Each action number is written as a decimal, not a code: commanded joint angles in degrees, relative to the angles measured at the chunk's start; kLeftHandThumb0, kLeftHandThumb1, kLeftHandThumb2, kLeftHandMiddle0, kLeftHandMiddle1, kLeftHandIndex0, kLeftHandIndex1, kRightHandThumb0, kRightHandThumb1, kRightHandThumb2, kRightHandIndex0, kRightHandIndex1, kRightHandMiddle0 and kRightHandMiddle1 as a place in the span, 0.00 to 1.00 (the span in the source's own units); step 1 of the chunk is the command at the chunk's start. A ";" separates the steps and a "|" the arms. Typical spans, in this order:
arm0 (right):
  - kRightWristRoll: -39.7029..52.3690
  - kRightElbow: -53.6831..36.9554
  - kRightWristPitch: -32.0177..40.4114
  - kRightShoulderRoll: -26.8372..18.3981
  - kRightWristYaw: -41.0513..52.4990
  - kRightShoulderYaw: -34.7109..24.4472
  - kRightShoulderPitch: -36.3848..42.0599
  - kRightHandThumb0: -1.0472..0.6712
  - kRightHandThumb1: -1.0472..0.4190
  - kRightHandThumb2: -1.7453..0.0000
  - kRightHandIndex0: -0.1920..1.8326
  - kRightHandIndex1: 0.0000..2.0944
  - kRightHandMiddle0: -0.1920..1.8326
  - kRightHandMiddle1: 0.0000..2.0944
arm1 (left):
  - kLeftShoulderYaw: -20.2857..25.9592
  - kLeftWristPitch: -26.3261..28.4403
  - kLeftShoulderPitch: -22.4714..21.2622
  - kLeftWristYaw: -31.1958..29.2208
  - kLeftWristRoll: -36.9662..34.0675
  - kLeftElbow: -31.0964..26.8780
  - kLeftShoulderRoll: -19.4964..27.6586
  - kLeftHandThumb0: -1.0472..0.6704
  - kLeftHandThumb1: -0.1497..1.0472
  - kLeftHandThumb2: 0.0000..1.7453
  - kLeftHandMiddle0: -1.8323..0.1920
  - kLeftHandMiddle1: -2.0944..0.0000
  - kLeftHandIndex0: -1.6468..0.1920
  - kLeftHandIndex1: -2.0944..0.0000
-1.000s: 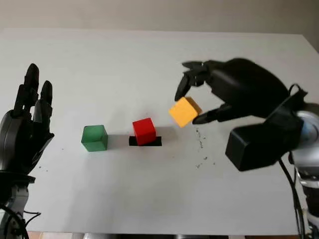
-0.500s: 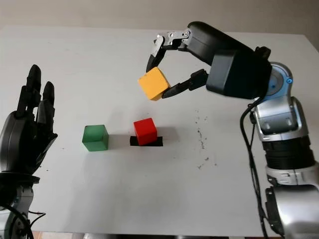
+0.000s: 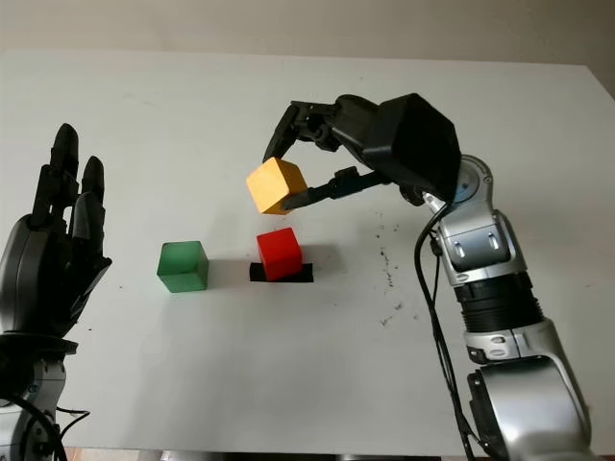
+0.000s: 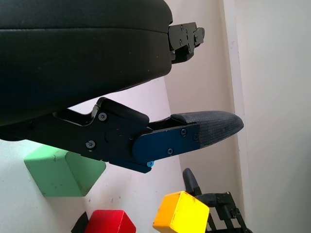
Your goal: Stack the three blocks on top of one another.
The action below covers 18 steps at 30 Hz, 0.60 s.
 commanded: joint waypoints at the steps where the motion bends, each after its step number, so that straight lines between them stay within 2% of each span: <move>1: 0.86 1.25 -0.34 0.55 0.55 0.33 0.20 0.34 0.09 0.97 0.22 0.02 0.28 0.73 | -0.13 -0.89 0.20 0.23 0.34 -0.54 -0.28 0.20 1.00 0.35 0.97 0.97 0.97 0.97; 11: 1.76 2.17 2.09 1.27 2.54 1.58 1.35 0.33 0.10 0.97 0.22 0.02 0.28 0.75 | -0.22 -1.00 0.49 0.47 0.69 -0.66 -0.30 0.20 1.00 0.35 0.97 0.97 0.97 0.97; 18: 4.34 -1.16 6.26 0.65 5.07 1.25 2.88 0.32 0.09 0.97 0.22 0.02 0.28 0.75 | -0.31 -0.88 0.51 0.30 0.83 -0.67 -0.03 0.20 1.00 0.35 0.98 0.98 0.98 0.98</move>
